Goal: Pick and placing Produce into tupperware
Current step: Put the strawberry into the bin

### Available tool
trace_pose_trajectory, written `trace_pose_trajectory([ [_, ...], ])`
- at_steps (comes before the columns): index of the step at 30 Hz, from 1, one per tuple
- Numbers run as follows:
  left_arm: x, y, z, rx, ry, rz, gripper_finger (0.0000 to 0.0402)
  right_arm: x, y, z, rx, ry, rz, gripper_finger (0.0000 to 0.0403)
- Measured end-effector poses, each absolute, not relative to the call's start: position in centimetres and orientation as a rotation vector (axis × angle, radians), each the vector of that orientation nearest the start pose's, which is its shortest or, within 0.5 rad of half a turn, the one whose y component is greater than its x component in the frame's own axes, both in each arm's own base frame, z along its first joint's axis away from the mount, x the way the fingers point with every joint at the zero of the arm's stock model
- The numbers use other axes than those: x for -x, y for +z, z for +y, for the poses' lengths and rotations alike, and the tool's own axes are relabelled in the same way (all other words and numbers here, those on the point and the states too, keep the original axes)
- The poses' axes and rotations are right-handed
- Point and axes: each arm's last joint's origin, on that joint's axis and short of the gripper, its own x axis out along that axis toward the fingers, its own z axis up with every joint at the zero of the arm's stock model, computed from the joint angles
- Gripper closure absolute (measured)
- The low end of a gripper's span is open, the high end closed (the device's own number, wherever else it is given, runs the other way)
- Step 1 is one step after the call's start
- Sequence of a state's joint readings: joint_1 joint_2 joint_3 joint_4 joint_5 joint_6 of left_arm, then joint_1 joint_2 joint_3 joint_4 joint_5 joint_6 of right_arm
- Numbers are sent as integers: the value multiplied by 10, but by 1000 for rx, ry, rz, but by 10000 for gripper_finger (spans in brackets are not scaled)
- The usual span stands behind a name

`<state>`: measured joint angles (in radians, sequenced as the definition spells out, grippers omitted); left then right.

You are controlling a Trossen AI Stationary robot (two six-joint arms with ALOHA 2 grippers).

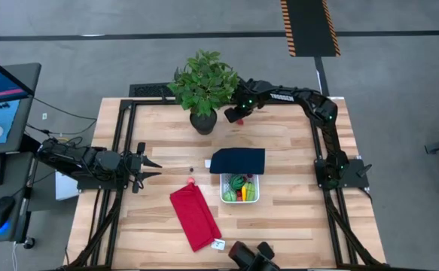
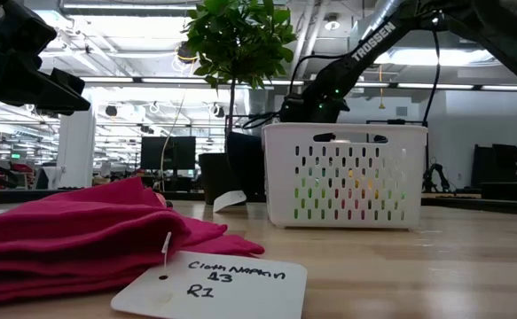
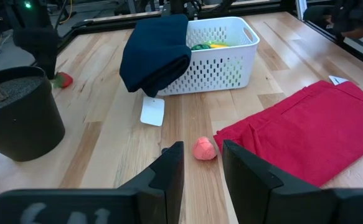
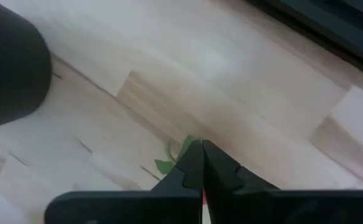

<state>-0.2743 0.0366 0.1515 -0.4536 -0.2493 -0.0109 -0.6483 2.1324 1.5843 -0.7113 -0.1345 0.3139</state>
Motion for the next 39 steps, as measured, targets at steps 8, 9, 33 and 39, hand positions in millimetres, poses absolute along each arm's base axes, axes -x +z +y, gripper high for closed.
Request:
trace_pose_trajectory([
  [8, -82, 169, -16, -77, -23, 327, 301, -346, 180, -258, -768, -631, 1165, 389],
  [9, -82, 169, -16, -77, -23, 328, 301, -346, 182, -258, -769, -631, 1170, 389],
  [33, -82, 169, -16, -77, -23, 328, 301, -329, 240, -274, -834, -649, 1244, 393],
  [39, -82, 169, -16, -77, -23, 327, 301, -315, 261, -290, -906, -719, 1191, 393],
])
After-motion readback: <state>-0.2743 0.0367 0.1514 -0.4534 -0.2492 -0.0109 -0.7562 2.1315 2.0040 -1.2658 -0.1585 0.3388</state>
